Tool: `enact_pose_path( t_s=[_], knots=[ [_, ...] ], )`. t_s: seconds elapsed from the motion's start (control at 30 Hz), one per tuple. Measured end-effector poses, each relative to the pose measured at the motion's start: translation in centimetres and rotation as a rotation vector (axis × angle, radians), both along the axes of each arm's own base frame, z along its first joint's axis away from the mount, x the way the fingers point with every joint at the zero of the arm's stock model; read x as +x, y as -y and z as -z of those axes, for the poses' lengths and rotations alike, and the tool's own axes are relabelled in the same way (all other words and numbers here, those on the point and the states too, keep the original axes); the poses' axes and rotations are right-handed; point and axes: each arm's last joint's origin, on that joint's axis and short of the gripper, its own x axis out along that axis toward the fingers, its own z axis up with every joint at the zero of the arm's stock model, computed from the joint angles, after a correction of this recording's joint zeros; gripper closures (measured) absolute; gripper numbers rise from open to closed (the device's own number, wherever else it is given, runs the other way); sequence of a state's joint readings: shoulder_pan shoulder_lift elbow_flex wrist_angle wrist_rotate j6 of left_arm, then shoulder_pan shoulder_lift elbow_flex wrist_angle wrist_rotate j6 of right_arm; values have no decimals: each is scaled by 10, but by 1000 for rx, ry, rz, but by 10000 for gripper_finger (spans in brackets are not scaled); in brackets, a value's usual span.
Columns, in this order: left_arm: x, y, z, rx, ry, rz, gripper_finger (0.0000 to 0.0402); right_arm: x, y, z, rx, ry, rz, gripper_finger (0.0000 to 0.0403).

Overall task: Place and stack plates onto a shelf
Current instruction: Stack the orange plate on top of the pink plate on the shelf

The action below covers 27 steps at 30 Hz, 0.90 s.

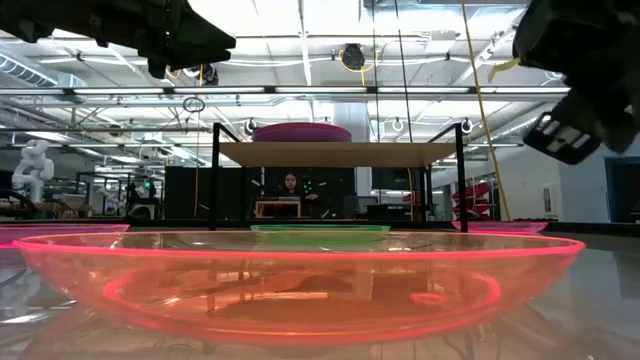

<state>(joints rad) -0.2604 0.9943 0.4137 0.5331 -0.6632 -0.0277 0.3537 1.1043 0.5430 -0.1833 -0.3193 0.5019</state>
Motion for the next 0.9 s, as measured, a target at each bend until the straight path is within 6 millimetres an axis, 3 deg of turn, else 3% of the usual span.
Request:
enact_pose_path(
  t_s=[0.23,0.53,0.7,0.9],
  knots=[
    [0,0,0,-1,0,0,231,0,-11,14,-10,-96,-19,218],
    [0,0,1,-2,-5,0,231,4,-15,38,-58,-226,-10,216],
    [0,0,1,-2,-6,0,231,4,-16,45,-61,-260,-35,260],
    [0,0,1,-2,-7,0,231,2,-17,38,-5,-252,-68,389]
  ],
)
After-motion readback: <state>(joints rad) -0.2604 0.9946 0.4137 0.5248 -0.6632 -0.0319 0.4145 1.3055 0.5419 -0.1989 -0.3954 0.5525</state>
